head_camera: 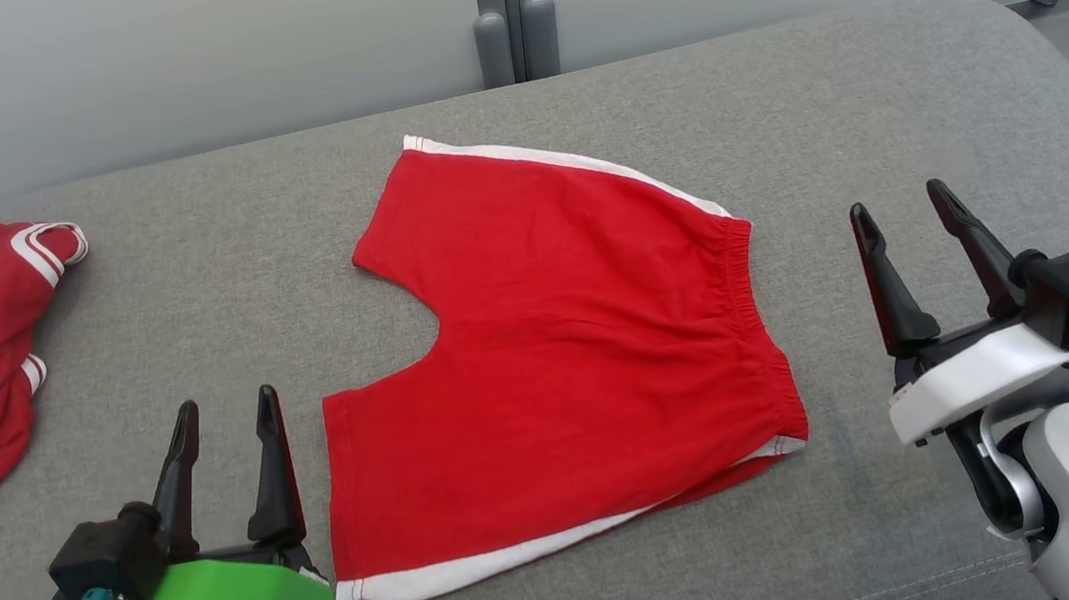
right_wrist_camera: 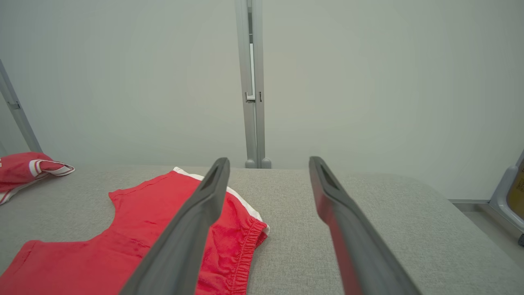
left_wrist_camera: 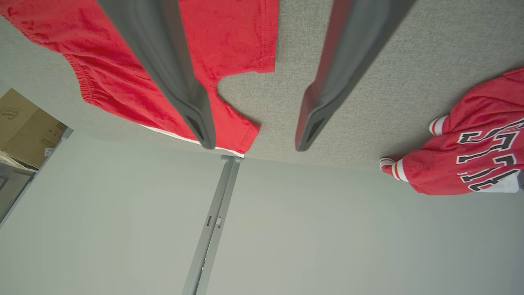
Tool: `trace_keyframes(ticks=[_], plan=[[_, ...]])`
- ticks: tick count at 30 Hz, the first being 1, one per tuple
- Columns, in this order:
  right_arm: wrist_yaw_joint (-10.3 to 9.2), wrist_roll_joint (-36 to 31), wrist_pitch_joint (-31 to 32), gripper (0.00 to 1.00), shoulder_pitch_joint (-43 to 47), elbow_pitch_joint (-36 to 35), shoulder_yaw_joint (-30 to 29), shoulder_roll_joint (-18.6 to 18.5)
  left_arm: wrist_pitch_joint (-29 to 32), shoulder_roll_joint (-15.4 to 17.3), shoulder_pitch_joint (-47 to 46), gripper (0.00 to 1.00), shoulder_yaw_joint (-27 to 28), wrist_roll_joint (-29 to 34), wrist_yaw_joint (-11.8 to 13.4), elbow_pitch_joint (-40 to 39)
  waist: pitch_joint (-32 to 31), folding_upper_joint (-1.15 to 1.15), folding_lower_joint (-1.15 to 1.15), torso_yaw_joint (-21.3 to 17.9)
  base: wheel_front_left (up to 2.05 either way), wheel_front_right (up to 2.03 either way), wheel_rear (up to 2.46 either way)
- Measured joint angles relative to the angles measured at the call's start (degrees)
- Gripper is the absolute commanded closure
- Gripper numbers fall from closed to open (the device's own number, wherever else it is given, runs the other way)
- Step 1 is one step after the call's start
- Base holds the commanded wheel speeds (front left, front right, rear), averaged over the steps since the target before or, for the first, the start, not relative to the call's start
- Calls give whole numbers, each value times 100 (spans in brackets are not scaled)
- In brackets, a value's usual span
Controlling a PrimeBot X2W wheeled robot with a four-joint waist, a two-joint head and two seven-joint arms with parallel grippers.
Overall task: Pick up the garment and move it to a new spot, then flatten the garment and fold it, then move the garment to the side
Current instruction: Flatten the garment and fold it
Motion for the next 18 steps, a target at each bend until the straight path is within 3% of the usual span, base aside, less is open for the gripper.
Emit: trace_keyframes(ticks=[18], plan=[[-49, -125, 0, 0, 356, 12, -40, 160, 0, -176, 510, 0, 168, 229, 126, -107, -75, 0, 0, 15, 0, 0, 0]])
